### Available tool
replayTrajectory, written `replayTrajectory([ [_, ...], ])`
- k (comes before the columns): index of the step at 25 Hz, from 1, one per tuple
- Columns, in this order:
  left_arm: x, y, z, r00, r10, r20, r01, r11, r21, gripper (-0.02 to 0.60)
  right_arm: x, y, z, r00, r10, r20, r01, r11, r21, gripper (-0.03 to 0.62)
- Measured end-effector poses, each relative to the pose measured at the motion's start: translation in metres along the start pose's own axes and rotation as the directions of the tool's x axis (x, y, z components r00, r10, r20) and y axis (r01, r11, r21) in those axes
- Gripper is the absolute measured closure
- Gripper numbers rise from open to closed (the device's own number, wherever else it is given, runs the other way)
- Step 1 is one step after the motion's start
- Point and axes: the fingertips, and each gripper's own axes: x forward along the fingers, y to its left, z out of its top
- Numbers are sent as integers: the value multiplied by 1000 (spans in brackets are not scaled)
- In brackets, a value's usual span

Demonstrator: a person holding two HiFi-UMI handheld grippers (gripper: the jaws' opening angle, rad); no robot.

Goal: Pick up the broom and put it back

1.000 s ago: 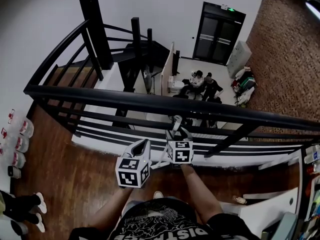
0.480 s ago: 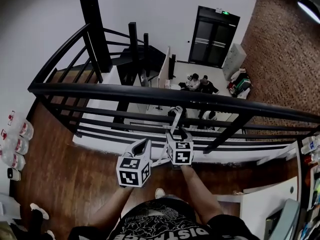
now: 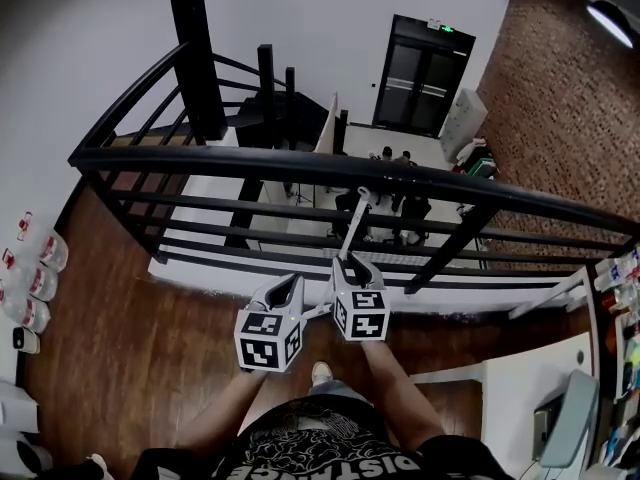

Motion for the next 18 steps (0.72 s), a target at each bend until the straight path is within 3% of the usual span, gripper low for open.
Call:
replayTrajectory([
  [8,-54,-7,-3,999,-6,34,6,1000,9,577,-60,54,16,998,30,57,-30,1000,-1,584],
  [18,-109,-18,-16,997,7,82,-7,1000,-10,577,-119,107,16,992,101,81,-97,994,-53,594],
])
